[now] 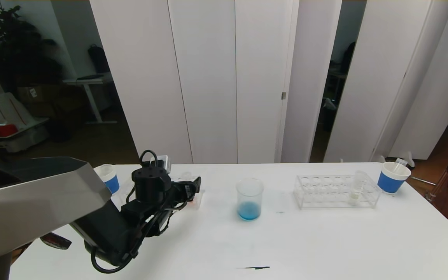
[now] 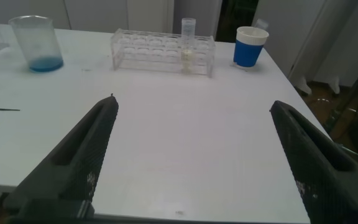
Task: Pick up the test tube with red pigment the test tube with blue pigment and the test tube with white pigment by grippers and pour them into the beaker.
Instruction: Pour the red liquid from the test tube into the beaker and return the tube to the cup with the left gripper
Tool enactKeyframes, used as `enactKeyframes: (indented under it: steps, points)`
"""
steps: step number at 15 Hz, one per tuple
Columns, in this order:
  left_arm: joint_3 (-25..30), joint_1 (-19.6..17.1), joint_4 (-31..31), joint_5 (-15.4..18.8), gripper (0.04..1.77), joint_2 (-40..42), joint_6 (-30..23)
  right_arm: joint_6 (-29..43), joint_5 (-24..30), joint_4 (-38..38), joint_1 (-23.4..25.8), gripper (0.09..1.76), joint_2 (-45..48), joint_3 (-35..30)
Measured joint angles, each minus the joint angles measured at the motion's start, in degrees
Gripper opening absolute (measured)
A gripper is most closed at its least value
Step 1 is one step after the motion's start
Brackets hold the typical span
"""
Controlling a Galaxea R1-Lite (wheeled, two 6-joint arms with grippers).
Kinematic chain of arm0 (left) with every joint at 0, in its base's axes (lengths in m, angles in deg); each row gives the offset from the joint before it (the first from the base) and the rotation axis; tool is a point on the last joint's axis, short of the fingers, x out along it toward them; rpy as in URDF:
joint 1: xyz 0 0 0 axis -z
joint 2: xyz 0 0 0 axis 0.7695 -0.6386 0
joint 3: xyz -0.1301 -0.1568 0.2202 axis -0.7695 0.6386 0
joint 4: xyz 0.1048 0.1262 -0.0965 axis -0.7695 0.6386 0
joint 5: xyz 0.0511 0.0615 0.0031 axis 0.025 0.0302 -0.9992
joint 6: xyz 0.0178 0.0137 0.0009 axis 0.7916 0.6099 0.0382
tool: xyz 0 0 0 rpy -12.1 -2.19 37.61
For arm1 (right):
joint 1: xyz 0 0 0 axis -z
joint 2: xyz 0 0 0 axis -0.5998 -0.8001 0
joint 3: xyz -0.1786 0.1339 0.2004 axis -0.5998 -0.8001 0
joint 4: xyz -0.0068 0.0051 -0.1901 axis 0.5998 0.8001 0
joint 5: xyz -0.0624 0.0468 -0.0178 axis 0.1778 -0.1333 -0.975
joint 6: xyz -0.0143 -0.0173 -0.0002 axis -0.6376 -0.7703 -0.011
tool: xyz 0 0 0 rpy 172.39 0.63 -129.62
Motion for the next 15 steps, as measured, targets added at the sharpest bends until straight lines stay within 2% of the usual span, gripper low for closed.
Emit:
enactKeyframes:
  steps: [6, 13, 14, 15]
  points:
    - [-4.33, -0.17, -0.28, -1.29, 1.75, -4.94, 0.18, 0.00, 0.02, 0.00, 0.00, 1.75, 0.00, 0.00]
    - [-5.41, -0.33, -2.29, -1.62, 1.74, -6.40, 0.71, 0.00, 0.02, 0.00, 0.00, 1.75, 0.00, 0.00]
    - [-5.60, -0.33, -2.27, -1.67, 1.59, -6.60, 0.71, 0.00, 0.00, 0.00, 0.00, 1.75, 0.00, 0.00]
    - [-5.91, -0.38, -2.27, -1.78, 1.31, -6.73, 0.72, 0.02, 0.02, 0.00, 0.00, 1.75, 0.00, 0.00]
